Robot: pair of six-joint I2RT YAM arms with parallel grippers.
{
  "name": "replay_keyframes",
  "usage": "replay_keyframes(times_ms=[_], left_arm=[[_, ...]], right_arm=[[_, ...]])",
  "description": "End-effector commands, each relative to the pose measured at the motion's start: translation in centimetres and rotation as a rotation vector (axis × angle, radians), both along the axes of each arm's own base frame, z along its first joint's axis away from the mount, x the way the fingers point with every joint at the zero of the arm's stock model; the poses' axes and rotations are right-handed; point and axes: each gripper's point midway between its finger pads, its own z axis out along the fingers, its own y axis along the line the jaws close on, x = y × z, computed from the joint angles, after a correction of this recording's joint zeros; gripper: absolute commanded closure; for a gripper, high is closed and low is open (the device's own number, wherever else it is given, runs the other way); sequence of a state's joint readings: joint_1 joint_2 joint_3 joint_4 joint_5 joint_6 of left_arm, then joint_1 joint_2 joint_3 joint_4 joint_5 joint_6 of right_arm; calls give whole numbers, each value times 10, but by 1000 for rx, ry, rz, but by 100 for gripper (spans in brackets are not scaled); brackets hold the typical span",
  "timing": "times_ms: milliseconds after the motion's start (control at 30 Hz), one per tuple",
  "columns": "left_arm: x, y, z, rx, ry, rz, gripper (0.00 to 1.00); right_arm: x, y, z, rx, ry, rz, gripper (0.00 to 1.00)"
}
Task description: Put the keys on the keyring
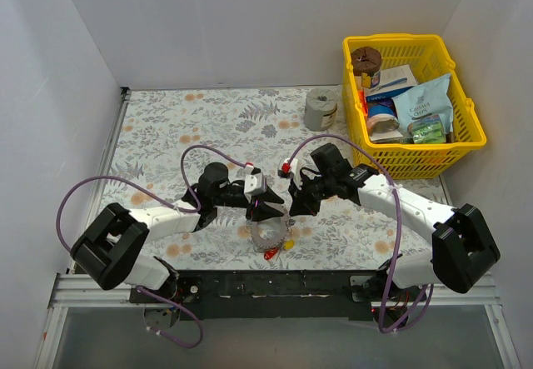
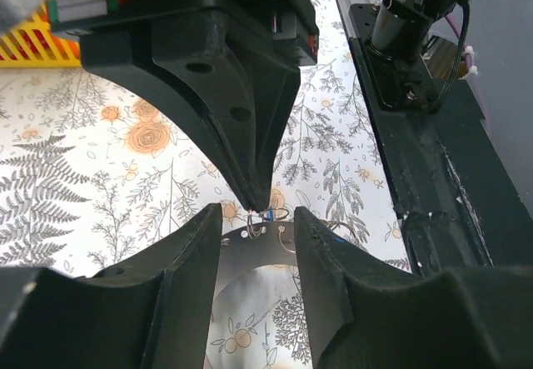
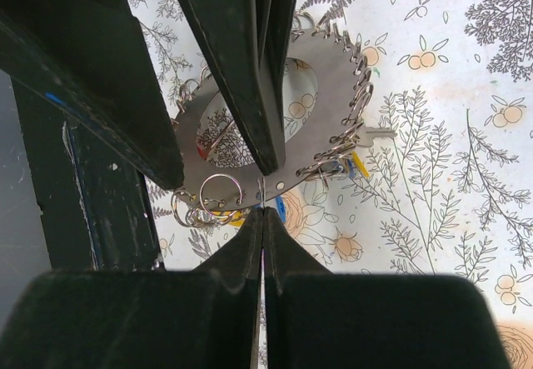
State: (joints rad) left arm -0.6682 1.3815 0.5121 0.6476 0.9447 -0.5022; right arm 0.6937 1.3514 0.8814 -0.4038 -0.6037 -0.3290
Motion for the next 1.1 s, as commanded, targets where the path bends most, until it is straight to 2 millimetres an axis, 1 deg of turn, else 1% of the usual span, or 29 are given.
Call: replay_keyframes(times_ms=[0,67,233,367,400,467,600,633,767,800,833,867,900,933,967,1000,1033,1067], left_arm=[[-1,-10,6,-14,-27,-31,62],[1,-12,1,-7,-21,-30,64],[4,-16,-7,5,-8,-18,66],[6,-18,-13,17,-4,-9,71],[7,-18,-14,19,0,-9,74],[7,-19,-14,14,-5,-11,78],[8,-21,-14,15,-6,-9,99],[8,-20,-13,12,-11,-8,100],[7,-18,-3,-34,-38,12,100],[6,-17,-1,-46,-31,20,100],[6,-15,0,-57,-27,32,100],[3,-13,5,-90,-49,37,100],[1,-11,7,-103,-28,46,100],[2,-10,9,-119,-30,63,100],[1,-10,19,-160,-58,66,100],[-2,-6,15,-165,-43,75,100],[-4,-5,17,-181,-23,84,100],[-3,-3,26,-224,-47,97,100]], right_arm=[[6,12,28,83,-59,25,99],[5,12,29,89,-56,30,99],[4,14,36,112,-63,37,99],[4,14,38,122,-77,36,99],[4,14,39,125,-78,38,99],[2,15,38,127,-69,44,99],[2,15,37,127,-69,44,99],[3,15,36,127,-68,41,99],[3,15,33,128,-67,35,99],[4,15,35,134,-77,30,98],[5,14,34,134,-82,18,92],[8,16,38,155,-100,1,85],[6,14,36,162,-106,-7,76],[8,13,37,169,-120,-21,72],[8,13,38,178,-118,-34,67],[8,13,41,202,-140,-41,57],[9,12,41,213,-142,-49,54],[9,11,42,222,-147,-56,51]])
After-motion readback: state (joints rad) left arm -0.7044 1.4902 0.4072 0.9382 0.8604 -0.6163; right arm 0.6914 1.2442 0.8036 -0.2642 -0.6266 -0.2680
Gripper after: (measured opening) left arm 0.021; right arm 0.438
